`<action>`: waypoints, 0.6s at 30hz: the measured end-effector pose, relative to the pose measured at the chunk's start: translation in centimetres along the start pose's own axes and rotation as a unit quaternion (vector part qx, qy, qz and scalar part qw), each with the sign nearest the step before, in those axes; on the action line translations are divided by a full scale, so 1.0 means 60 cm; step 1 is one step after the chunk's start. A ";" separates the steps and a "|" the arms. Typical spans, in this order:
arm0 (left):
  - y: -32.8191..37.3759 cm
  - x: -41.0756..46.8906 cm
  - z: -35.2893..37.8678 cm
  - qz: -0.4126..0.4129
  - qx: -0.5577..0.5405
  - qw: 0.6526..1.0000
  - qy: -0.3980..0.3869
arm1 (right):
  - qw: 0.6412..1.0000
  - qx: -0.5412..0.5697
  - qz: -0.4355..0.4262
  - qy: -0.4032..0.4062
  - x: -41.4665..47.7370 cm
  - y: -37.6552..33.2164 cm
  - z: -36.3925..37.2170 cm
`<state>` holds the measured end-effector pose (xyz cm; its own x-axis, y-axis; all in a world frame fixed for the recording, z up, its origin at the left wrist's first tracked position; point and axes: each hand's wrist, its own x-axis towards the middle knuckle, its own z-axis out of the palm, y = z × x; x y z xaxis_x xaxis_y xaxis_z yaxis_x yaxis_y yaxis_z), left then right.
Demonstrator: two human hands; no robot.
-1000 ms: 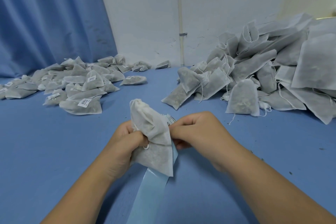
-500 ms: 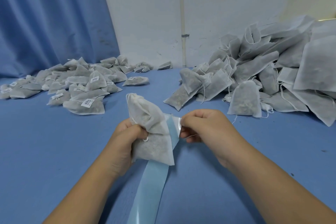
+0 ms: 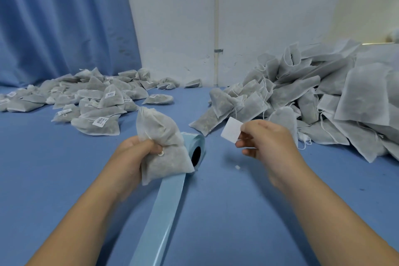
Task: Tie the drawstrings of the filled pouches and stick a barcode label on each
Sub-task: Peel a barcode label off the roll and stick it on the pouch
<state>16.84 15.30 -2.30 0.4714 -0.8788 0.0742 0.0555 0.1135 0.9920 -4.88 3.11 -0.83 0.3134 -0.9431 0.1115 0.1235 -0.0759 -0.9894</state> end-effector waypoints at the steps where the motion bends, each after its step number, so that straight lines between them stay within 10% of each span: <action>1: 0.005 -0.001 -0.003 0.006 0.004 1.000 0.004 | 1.000 -0.011 -0.007 -0.003 0.000 0.000 -0.008; 9: 0.056 -0.005 0.019 0.058 0.074 0.994 0.052 | 0.997 -0.075 -0.016 -0.021 -0.007 0.003 -0.107; 18: 0.054 0.010 0.256 -0.012 -0.077 0.996 -0.034 | 0.989 0.093 -0.051 0.100 0.001 -0.020 -0.174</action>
<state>3.76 8.00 2.54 0.4085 -0.9106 0.0632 0.2028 0.1580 0.9664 -14.84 -0.24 -0.59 0.1008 -0.9800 0.1714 0.3222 -0.1308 -0.9376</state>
